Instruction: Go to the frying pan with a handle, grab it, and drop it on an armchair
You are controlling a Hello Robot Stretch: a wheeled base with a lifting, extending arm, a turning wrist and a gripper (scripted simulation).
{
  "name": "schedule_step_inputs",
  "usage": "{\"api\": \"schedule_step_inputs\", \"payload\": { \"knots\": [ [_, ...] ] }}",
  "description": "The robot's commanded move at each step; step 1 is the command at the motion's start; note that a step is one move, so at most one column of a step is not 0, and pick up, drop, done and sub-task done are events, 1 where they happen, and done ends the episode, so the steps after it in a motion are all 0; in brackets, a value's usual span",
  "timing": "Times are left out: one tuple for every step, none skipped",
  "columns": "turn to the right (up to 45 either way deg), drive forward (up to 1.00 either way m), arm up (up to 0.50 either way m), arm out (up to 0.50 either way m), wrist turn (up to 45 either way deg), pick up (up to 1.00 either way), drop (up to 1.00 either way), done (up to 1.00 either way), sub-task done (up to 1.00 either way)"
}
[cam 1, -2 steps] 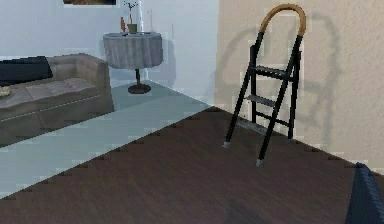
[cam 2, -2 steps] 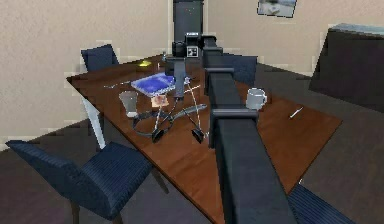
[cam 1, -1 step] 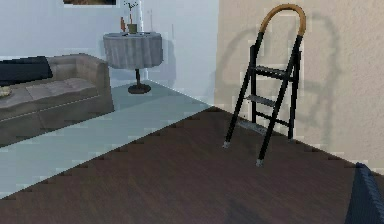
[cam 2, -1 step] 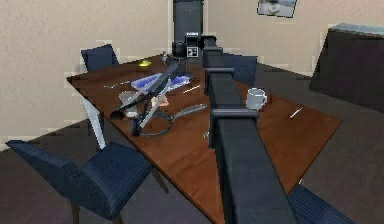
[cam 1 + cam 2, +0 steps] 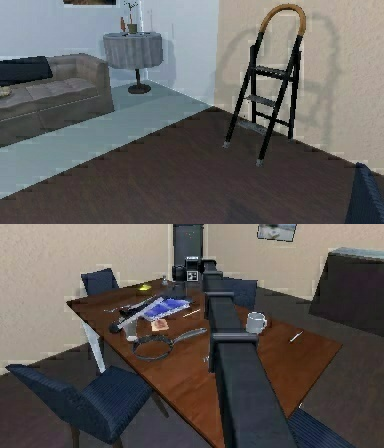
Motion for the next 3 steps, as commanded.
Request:
{"api": "schedule_step_inputs", "payload": {
  "knots": [
    [0.0,0.0,0.0,0.0,42.0,0.0,0.0,0.0,0.0],
    [0.0,0.0,-0.28,0.0,0.0,0.0,0.0,0.0,0.0],
    [0.0,0.0,0.0,0.0,0.0,1.0,0.0,0.0,0.0]
  ]
}}
